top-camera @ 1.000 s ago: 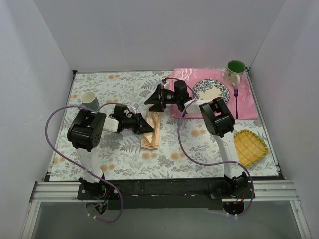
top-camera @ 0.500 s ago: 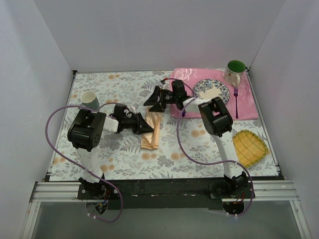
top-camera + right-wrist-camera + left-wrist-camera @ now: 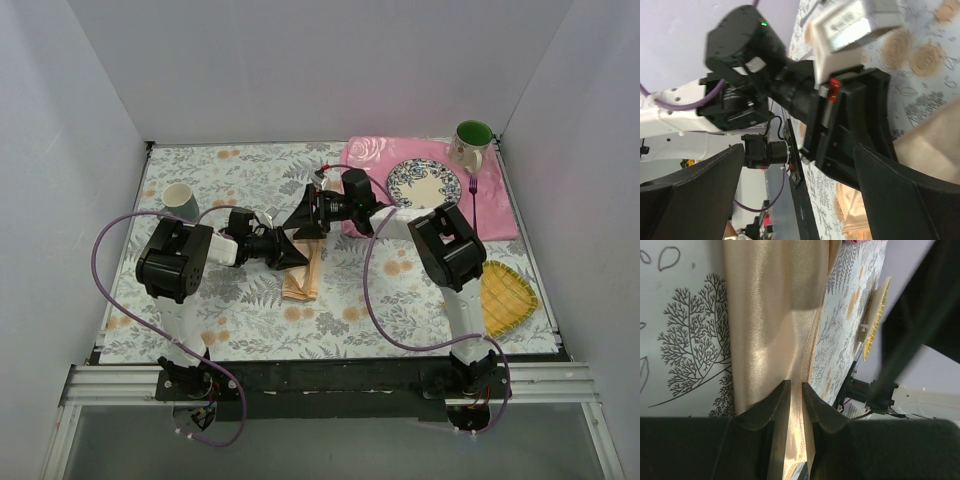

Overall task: Fold the napkin into a case and place the utensils inside
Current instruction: Smooth out the smaller rectangle-folded napkin at the center of the board.

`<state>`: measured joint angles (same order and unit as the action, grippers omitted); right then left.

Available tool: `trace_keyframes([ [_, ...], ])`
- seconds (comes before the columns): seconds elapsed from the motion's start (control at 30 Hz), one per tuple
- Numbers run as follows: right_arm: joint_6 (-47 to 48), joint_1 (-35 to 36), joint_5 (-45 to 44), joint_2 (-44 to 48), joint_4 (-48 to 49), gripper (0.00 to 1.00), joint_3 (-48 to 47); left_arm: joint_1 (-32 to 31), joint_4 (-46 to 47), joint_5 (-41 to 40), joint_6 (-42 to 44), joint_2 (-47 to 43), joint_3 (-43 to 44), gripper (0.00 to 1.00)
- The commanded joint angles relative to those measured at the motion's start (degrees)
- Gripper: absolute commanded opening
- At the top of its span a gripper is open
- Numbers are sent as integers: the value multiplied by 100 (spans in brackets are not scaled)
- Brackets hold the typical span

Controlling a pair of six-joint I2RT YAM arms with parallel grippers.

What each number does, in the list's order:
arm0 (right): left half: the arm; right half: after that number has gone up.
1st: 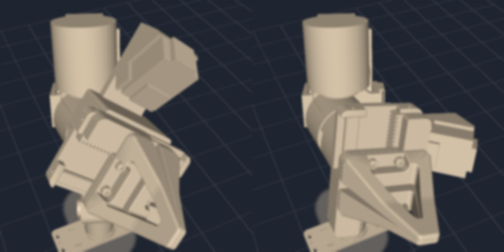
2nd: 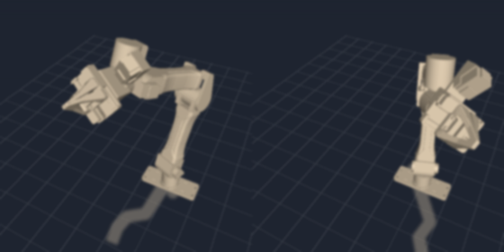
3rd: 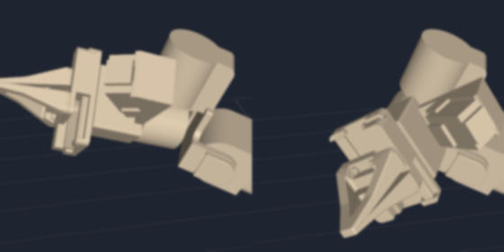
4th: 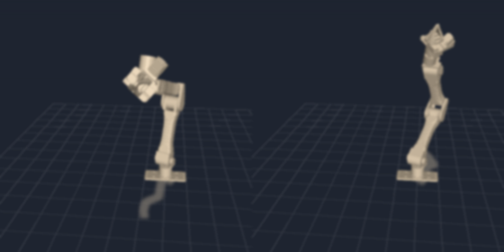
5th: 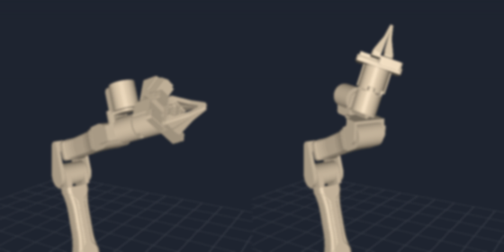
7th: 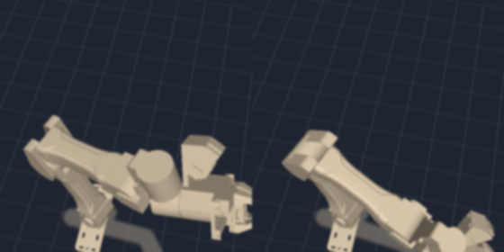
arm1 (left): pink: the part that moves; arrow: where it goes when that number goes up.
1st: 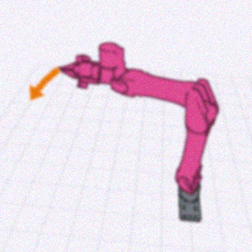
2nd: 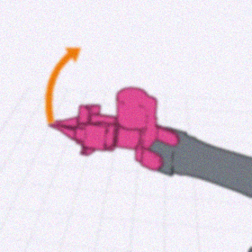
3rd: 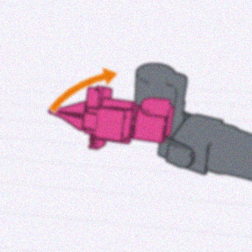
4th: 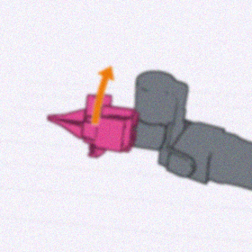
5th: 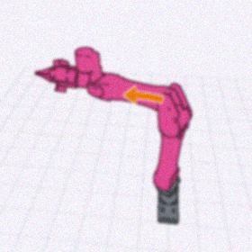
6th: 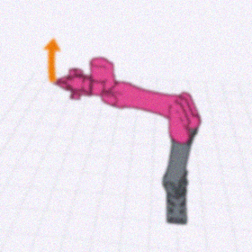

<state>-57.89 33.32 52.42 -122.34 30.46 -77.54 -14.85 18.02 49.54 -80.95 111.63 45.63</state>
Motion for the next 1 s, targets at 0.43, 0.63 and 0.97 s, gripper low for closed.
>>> trace_keyframes([
  [0.43,102,-107,-637,-1037,-927,99,-148,141,-274,485,388,-676,-729,40],
  [0.63,102,-107,-628,-1107,-945,99,-130,-289,909,1251,-710,-1574,-1126,67],
  [0.97,129,-115,-628,-1195,-1024,99,-148,-563,2795,962,-2189,76,-1785,63],
])
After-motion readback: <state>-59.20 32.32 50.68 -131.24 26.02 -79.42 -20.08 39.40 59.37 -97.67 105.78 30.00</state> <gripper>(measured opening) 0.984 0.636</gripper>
